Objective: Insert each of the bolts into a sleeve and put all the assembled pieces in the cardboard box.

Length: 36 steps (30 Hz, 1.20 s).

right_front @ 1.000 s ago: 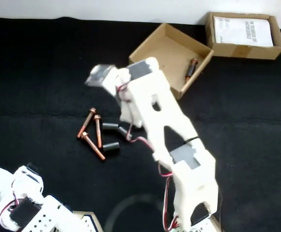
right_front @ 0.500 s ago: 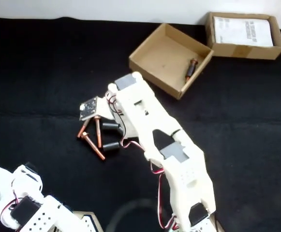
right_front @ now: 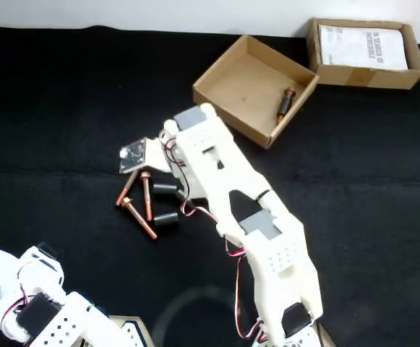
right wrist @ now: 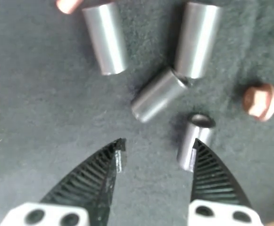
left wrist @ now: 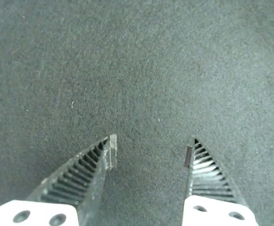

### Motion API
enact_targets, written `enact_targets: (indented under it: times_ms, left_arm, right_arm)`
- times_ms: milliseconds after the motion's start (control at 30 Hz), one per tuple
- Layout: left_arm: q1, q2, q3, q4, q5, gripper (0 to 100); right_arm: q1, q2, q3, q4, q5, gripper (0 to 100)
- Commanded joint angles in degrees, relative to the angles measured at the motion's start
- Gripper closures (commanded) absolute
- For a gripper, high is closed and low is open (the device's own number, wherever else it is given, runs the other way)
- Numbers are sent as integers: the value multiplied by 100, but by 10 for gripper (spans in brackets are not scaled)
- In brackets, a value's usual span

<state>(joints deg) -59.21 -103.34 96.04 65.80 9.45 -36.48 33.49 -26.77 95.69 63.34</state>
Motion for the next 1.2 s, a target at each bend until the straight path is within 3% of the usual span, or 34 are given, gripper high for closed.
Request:
enact_targets:
  times_ms: [0,833,1033,1167]
  left_arm:
    - [4,-48,101,-79,26,755]
    - [-13,-57,101,-79,26,755]
    - [-4,-57,101,-79,18,755]
    - [-4,-57,101,-79,18,755]
  right_arm:
    - [92,-110,-602,251,79,796]
    - [391,1270,-708,-629,202,800]
    - [426,1596,-708,-1068,202,996]
    - [435,1525,-752,-1051,202,993]
